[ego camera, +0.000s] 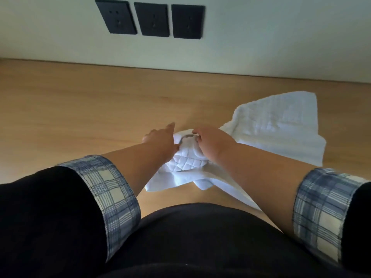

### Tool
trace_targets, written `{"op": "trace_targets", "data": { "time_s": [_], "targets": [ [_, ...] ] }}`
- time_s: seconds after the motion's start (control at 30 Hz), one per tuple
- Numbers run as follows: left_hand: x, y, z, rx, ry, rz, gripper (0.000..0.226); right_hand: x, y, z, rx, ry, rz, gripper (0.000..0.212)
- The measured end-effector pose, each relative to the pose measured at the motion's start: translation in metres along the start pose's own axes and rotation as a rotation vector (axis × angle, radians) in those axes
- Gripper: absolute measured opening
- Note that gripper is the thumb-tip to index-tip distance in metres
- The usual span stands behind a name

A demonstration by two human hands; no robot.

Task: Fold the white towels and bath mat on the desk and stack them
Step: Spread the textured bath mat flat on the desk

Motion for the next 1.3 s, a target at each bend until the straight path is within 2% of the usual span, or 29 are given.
{"op": "trace_targets", "data": {
  "time_s": [0.07,0.13,0.27,0.3,0.37,0.43,0.5,0.57,0.6,0.63,0.7,0.73,0.77,0.8,0.83,0.87,0.93,1.03,1.1,1.23,1.27,1.3],
  "targets": [
    [-0.005,-0.003,-0.004,-0.025,-0.030,-0.144,0.056,0.010,-0.009,-0.008,-0.065,-0.121,-0.002,0.043],
    [-0.003,0.005,-0.004,0.052,-0.101,-0.125,0.030,0.016,-0.010,-0.009,-0.023,-0.173,-0.026,0.044],
    [-0.007,0.040,0.014,0.224,-0.237,0.380,0.020,0.019,-0.011,-0.009,-0.102,-0.248,0.065,0.077],
    [-0.005,0.045,0.020,0.230,-0.300,0.424,0.021,0.016,-0.009,-0.012,-0.118,-0.251,0.088,0.073],
    [-0.004,0.050,0.033,0.213,-0.415,0.462,0.022,0.009,-0.006,-0.019,-0.149,-0.253,0.107,0.045],
    [-0.010,0.053,0.040,0.225,-0.447,0.542,0.025,0.005,-0.003,-0.020,-0.171,-0.290,0.187,0.023],
    [-0.023,0.052,0.041,0.230,-0.421,0.640,0.026,0.004,0.013,-0.019,-0.051,-0.315,0.166,0.021],
    [-0.035,0.046,0.042,0.205,-0.386,0.696,0.027,-0.001,0.027,-0.015,0.144,-0.273,-0.040,0.023],
    [-0.041,0.043,0.042,0.190,-0.370,0.717,0.027,-0.006,0.028,-0.015,0.149,-0.216,-0.112,0.019],
    [-0.045,0.041,0.042,0.178,-0.357,0.737,0.027,-0.016,0.020,-0.016,0.050,-0.156,-0.138,0.014],
    [-0.051,0.036,0.045,0.164,-0.337,0.759,0.026,-0.030,-0.014,-0.016,-0.256,-0.106,-0.044,0.027],
    [-0.052,0.034,0.047,0.157,-0.331,0.763,0.026,-0.034,-0.027,-0.012,-0.378,-0.110,0.034,0.019],
    [-0.052,0.032,0.049,0.149,-0.331,0.766,0.026,-0.036,-0.037,-0.010,-0.467,-0.110,0.121,0.007],
    [-0.051,0.031,0.052,0.144,-0.336,0.769,0.027,-0.037,-0.040,-0.008,-0.520,-0.114,0.216,0.004],
    [-0.050,0.032,0.055,0.143,-0.344,0.775,0.028,-0.033,-0.042,-0.010,-0.528,-0.127,0.283,0.012],
    [-0.049,0.033,0.057,0.139,-0.346,0.782,0.028,-0.029,-0.039,-0.011,-0.483,-0.154,0.323,0.019],
    [-0.049,0.033,0.058,0.115,-0.323,0.771,0.026,-0.020,-0.015,-0.015,-0.222,-0.240,0.230,0.022],
    [-0.049,0.023,0.054,-0.001,-0.293,0.630,0.019,-0.004,0.024,-0.002,0.243,-0.326,-0.177,0.018],
    [-0.052,0.009,0.052,-0.131,-0.270,0.543,0.015,-0.012,0.038,0.011,0.451,-0.288,-0.392,0.021],
    [-0.068,-0.008,0.049,-0.240,-0.229,0.541,0.017,-0.064,0.044,0.025,0.563,-0.062,-0.474,0.029],
    [-0.072,-0.010,0.050,-0.239,-0.220,0.594,0.032,-0.076,0.044,0.027,0.567,-0.002,-0.455,0.031],
    [-0.074,-0.009,0.052,-0.227,-0.220,0.657,0.057,-0.087,0.042,0.028,0.559,0.046,-0.408,0.034]
  ]
}}
Point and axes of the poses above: each hand's wrist, its own z-axis away from the middle knuckle, its own y-axis out of the back of the hand, x = y × z, the point moved 9 cm from there along -z, towards the middle knuckle, and after that the axes turned 1 degree about -x, right-handed, at the moved point
